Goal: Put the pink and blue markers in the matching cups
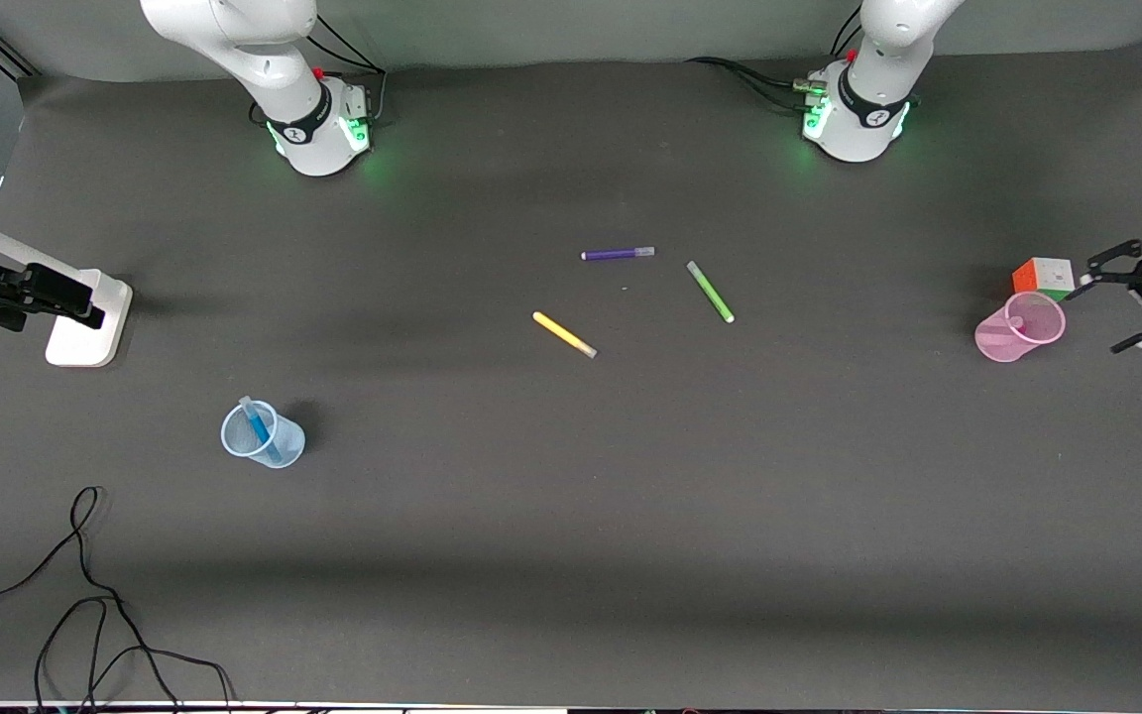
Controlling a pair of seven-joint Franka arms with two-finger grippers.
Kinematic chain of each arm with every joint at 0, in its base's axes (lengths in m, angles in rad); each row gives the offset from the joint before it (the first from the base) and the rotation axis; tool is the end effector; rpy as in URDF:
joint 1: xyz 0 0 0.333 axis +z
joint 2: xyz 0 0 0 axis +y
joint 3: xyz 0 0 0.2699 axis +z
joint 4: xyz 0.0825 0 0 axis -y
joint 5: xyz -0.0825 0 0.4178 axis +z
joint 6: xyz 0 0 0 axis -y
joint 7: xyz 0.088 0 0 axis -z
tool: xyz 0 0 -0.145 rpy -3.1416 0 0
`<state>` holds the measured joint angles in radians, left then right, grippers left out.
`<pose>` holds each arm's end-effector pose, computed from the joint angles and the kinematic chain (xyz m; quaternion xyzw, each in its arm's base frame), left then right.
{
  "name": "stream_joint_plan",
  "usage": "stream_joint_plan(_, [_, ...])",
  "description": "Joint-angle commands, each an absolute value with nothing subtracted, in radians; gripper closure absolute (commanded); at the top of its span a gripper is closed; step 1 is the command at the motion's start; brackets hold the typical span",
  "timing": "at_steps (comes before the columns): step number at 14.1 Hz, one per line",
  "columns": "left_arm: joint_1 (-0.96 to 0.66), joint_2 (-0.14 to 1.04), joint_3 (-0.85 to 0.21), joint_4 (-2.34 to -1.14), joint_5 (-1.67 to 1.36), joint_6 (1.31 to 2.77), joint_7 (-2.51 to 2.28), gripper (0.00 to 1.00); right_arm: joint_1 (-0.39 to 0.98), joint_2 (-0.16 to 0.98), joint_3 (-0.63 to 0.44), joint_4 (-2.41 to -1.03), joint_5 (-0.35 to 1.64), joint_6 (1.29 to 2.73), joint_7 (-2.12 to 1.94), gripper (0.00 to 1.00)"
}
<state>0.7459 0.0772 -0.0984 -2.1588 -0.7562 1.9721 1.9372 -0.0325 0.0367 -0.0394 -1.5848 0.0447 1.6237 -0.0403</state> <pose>0.4772 0.2751 0.2618 0.8479 -0.4034 0.2753 0.2064 0.6010 -0.0367 0.5163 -0.9996 0.0169 -0.0023 0.0215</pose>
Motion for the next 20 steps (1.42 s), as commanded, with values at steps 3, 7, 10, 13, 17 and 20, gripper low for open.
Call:
stream_joint_plan(3, [0.655, -0.196, -0.17, -2.152, -0.527, 1.933, 1.315, 0.0, 0.002, 0.015, -0.058, -1.597, 0.015, 1.624, -0.02, 0.0])
stream_joint_plan(7, [0.653, -0.227, -0.317, -1.995, -0.355, 1.794, 0.839, 0.0, -0.002, 0.012, -0.06, -1.6, 0.015, 1.623, -0.023, 0.0])
stream_joint_plan(10, [0.652, -0.225, -0.437, -1.919, -0.247, 1.735, 0.567, 0.0, 0.002, 0.012, -0.06, -1.6, -0.004, 1.618, -0.025, 0.0])
stream_joint_plan(13, [0.65, -0.219, -0.54, -1.91, -0.197, 1.738, 0.375, 0.0, -0.002, 0.011, -0.061, -1.598, -0.006, 1.603, -0.026, 0.0])
stream_joint_plan(17, [0.65, -0.193, -0.684, -1.893, -0.12, 1.74, 0.146, 0.0, -0.002, 0.011, -0.061, -1.597, -0.005, 1.601, -0.015, 0.0])
stream_joint_plan(20, [0.649, -0.181, -0.692, -1.876, -0.12, 1.733, 0.155, 0.0, -0.002, 0.011, -0.061, -1.597, -0.005, 1.601, -0.015, 0.0])
